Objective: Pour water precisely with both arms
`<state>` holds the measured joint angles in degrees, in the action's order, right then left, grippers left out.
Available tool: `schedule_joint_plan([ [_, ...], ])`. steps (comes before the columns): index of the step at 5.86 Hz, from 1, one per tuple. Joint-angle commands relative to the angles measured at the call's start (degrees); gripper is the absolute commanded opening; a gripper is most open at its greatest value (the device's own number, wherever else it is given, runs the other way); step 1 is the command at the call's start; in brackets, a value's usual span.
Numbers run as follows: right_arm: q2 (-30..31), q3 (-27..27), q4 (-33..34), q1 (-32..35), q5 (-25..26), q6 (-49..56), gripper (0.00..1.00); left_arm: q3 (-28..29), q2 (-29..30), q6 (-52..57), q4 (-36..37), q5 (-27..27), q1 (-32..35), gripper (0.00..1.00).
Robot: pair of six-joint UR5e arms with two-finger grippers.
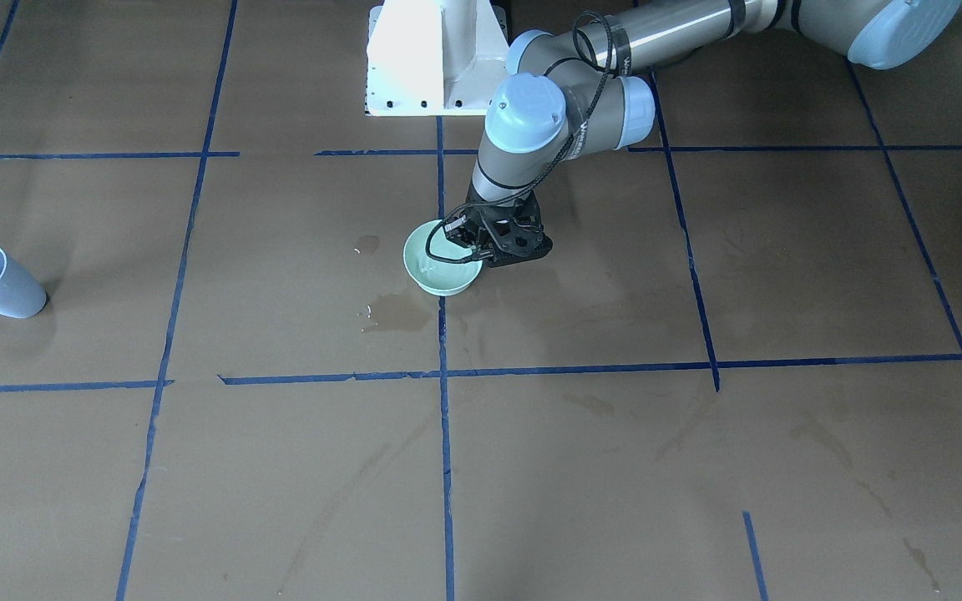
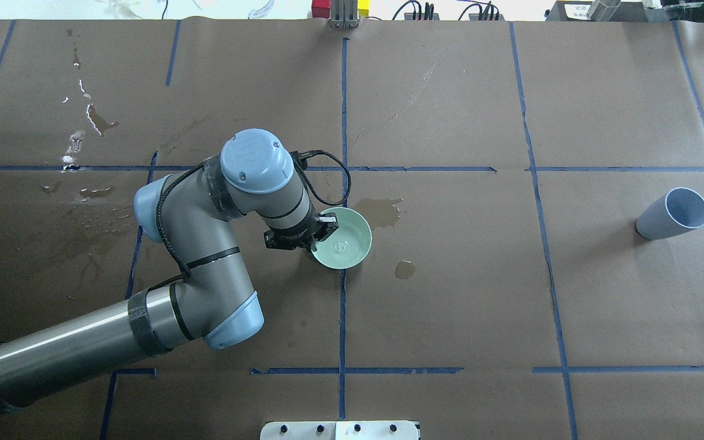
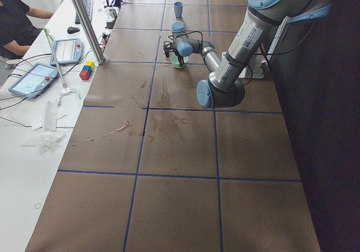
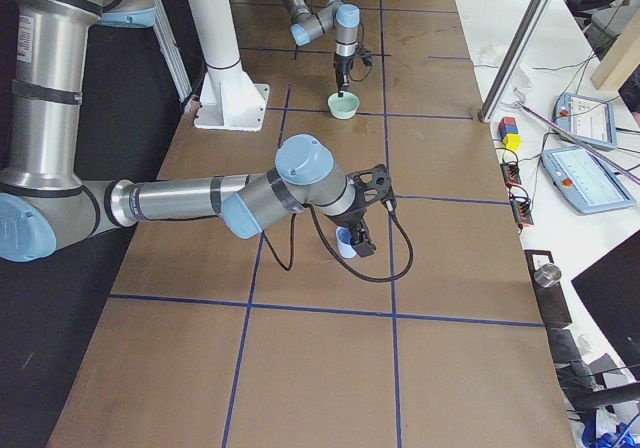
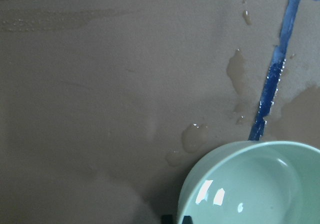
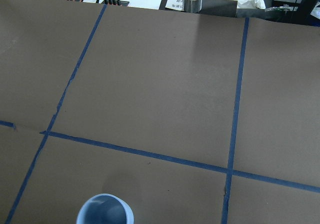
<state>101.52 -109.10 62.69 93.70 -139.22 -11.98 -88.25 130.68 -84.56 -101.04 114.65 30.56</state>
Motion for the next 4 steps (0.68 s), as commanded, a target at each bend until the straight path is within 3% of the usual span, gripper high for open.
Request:
schedule_joint_plan([
  [1, 1.39, -0.06, 0.23, -0.61, -0.52, 0.12, 1.0, -10.47, -9.06, 8.3, 0.32, 0.31, 2.91, 0.0],
  [2, 2.7, 0.2, 0.67, -2.62, -1.31, 0.12, 1.0, -14.63, -13.82, 13.14, 0.41, 1.62, 5.37, 0.0],
  [3, 3.24, 0.29, 3.11, -4.21, -1.31, 2.47, 1.0, -16.76, -18.75, 18.15, 0.06, 6.42, 9.39, 0.0],
  [4, 3.33, 0.12, 9.49, -4.57, -1.31, 10.67, 1.0, -19.22, -24.1, 24.99, -0.29, 7.86, 12.48, 0.0],
])
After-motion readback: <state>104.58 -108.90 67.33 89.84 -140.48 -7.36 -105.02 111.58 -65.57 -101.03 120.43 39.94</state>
